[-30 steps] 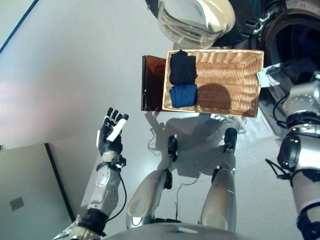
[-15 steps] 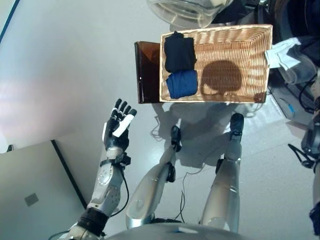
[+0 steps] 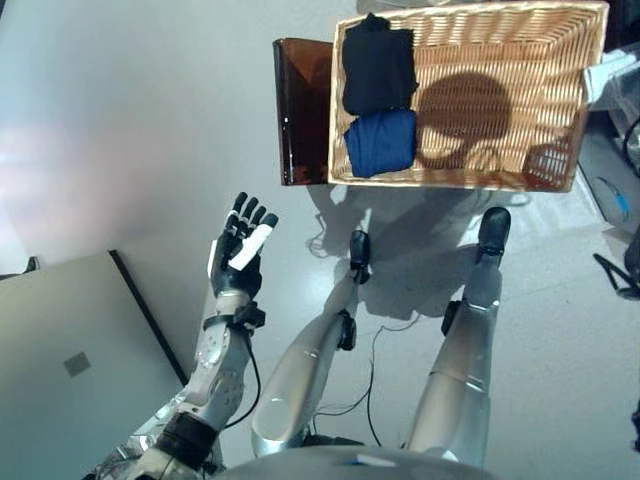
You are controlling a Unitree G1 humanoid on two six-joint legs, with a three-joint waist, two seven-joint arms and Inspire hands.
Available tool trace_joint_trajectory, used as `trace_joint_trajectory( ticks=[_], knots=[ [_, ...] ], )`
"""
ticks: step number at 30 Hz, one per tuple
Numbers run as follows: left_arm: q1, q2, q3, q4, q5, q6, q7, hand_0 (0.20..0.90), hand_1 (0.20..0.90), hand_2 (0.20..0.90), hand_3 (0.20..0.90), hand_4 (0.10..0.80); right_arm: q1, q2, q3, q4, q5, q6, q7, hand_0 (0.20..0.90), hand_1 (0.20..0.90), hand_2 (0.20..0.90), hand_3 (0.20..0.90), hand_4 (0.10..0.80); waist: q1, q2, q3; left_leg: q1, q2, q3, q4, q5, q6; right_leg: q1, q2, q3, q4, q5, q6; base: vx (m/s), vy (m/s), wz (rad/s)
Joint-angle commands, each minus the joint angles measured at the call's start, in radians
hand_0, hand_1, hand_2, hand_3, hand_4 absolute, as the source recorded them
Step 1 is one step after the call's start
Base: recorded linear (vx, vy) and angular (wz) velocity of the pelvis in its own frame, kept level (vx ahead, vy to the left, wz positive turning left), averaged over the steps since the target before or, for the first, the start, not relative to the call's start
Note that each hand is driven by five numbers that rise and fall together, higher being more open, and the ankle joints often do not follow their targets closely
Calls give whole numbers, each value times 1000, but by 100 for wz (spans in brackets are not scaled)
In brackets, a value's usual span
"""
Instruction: Pick up the clothes and place them into the washing machine
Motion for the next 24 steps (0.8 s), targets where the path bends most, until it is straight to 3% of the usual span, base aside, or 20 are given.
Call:
trace_joint_trajectory(
  ticks=[1,3,4,24],
  knots=[
    [-5,66,38,-141,35,-92,23,900,900,900,900,800,-195,-145,234,-73,-115,-66,-55,238,238,238,238,327,-15,91,65,-35,80,-23,74,-66,-122,1,24,-12,165,-225,-35,-6,9,6],
    [-7,66,40,-142,35,-93,29,900,900,900,900,800,-197,-141,235,-72,-124,-62,-65,505,505,505,505,518,-15,91,65,-33,80,-23,72,-65,-121,3,24,-13,162,-223,-35,-2,2,2],
    [-6,71,46,-146,38,-95,36,900,900,900,900,800,-204,-144,263,-52,-186,-25,-90,900,900,900,900,800,-14,90,65,-28,79,-23,67,-64,-121,8,24,-14,159,-223,-35,0,0,0],
    [6,83,65,-172,58,-104,56,900,900,900,900,800,-176,-117,336,-4,-447,109,-194,900,900,900,900,800,-19,90,65,1,83,-27,49,-54,-120,60,28,-26,115,-203,-37,-6,2,0]
  ],
)
